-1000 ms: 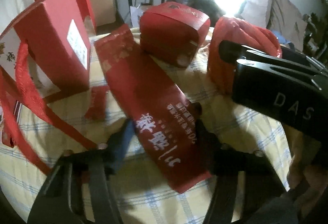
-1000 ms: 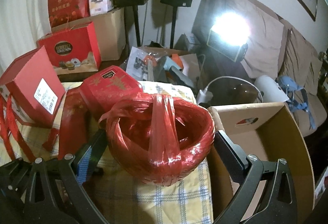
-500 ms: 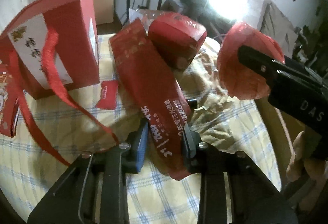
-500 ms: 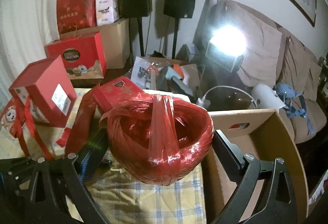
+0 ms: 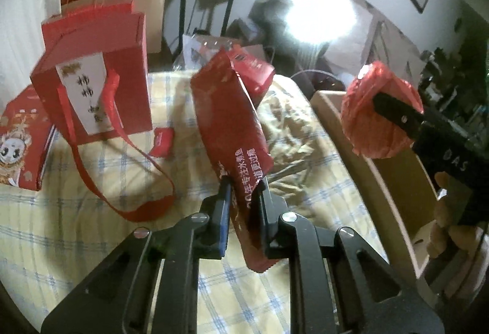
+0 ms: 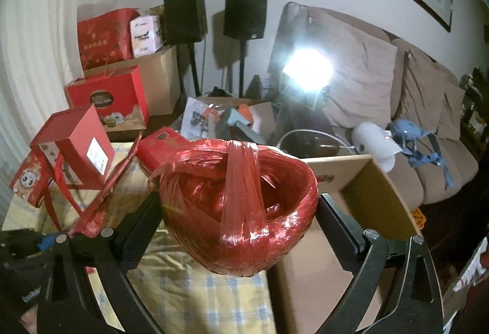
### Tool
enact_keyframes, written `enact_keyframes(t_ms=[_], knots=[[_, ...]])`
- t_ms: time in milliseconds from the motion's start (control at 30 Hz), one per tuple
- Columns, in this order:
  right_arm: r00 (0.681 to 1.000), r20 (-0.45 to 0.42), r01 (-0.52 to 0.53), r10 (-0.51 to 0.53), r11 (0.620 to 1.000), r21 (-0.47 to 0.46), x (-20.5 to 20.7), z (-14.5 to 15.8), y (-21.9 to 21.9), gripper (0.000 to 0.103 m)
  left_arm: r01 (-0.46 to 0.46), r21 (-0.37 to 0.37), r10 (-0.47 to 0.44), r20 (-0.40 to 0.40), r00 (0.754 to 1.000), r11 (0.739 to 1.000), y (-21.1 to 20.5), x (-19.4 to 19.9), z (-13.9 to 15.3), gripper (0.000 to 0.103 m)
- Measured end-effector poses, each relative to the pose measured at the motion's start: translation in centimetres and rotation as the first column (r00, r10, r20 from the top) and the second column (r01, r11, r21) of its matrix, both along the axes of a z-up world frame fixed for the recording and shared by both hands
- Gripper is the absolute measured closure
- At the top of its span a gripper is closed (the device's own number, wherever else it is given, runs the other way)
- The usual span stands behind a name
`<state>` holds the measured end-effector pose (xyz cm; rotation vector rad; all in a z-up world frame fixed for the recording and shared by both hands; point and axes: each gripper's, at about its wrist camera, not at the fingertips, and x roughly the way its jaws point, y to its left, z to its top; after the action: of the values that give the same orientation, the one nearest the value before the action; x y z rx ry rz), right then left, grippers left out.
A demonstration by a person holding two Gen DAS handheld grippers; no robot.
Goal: Organize objects
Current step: 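Grasp the long red printed packet with the left gripper and lift it, then carry the packet with the left gripper while the right carries the raffia bundle into the cardboard box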
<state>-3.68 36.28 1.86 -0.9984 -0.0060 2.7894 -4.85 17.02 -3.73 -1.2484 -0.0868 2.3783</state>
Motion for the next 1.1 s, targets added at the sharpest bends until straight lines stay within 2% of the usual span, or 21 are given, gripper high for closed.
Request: enact_keyframes(t_ms=[267, 600, 833, 1100], knots=[[0.998, -0.002, 0.061, -0.061, 0.998, 0.010, 3.0, 0.8, 2.5, 0.004, 0.058, 0.022, -0.056, -0.066, 0.996, 0.998, 1.7, 1.9, 3.1, 0.090], [0.992, -0.007, 0.125, -0.125, 0.992, 0.028, 6.1, 1.2, 5.3, 0.004, 0.132, 0.010, -0.130, -0.101, 0.986, 0.991, 6.2, 3.2, 4.4, 0.090], [0.985, 0.008, 0.171, -0.171, 0.985, 0.022, 7.6, 0.5, 7.8, 0.004, 0.206, 0.012, -0.204, -0.086, 0.975, 0.979, 10.6, 3.8, 4.4, 0.090], [0.970, 0.042, 0.240, -0.240, 0.971, 0.004, 9.3, -1.3, 11.7, 0.004, 0.286, 0.008, -0.285, -0.039, 0.958, 0.958, 16.3, 4.5, 2.5, 0.090]])
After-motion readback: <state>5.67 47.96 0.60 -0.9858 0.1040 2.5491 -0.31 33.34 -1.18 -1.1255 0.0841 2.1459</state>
